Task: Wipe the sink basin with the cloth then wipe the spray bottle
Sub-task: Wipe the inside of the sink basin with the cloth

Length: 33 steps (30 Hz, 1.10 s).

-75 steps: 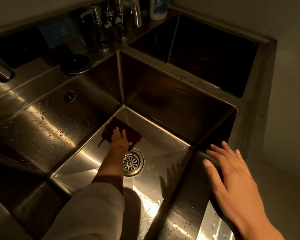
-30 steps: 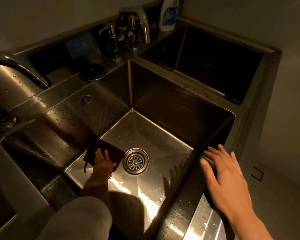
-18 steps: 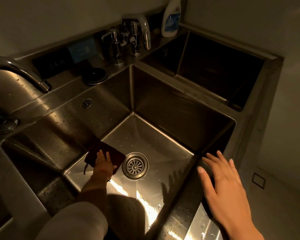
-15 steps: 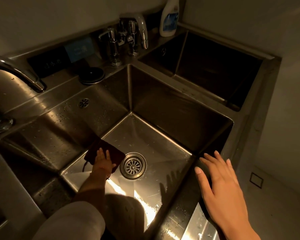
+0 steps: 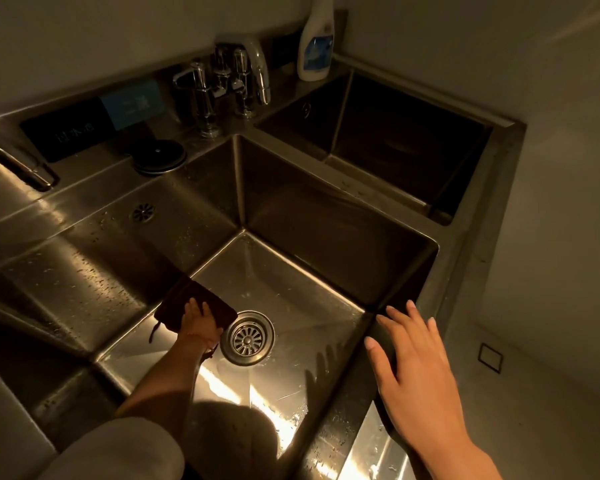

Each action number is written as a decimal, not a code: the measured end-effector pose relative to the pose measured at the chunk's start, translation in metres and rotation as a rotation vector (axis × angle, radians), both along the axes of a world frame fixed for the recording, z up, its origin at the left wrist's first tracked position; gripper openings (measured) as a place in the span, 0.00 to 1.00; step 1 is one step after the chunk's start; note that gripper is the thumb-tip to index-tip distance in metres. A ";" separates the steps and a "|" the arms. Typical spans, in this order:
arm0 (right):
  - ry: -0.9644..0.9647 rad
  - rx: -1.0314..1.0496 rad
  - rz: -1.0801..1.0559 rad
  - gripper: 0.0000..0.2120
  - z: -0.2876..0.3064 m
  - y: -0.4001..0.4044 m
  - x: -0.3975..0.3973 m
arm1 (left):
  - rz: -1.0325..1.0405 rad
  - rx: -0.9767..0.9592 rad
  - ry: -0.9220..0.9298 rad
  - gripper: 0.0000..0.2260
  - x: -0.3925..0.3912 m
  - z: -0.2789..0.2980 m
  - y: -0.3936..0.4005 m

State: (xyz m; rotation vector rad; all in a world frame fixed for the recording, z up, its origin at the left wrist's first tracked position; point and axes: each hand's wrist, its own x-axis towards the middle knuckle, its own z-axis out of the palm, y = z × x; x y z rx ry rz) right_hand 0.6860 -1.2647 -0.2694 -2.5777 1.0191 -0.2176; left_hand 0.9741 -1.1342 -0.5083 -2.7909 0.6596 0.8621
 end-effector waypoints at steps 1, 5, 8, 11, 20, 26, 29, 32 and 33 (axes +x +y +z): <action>-0.013 0.006 -0.005 0.21 0.000 -0.001 -0.001 | 0.010 -0.013 -0.006 0.34 -0.002 -0.001 -0.001; -0.076 -0.035 0.001 0.21 0.000 -0.014 -0.001 | 0.038 -0.031 -0.004 0.35 -0.003 -0.003 -0.007; -0.115 -0.086 -0.006 0.20 0.004 -0.037 0.004 | 0.043 -0.021 -0.005 0.38 -0.002 -0.005 -0.012; -0.099 -0.137 0.014 0.20 0.007 -0.062 0.012 | 0.034 -0.018 -0.012 0.38 -0.003 -0.009 -0.013; -0.068 -0.131 0.063 0.19 -0.004 -0.092 0.025 | -0.006 -0.031 -0.053 0.35 -0.003 -0.014 -0.013; -0.120 -0.111 0.040 0.19 -0.008 -0.093 0.024 | -0.048 -0.028 -0.054 0.33 0.002 -0.013 -0.021; -0.117 -0.096 0.035 0.20 -0.008 -0.094 0.024 | -0.075 -0.032 -0.039 0.32 0.005 -0.014 -0.026; -0.109 -0.090 0.038 0.20 -0.008 -0.095 0.024 | -0.126 -0.024 -0.041 0.32 0.011 -0.016 -0.032; -0.106 -0.091 0.039 0.20 -0.008 -0.095 0.024 | -0.146 -0.021 -0.042 0.32 0.013 -0.016 -0.034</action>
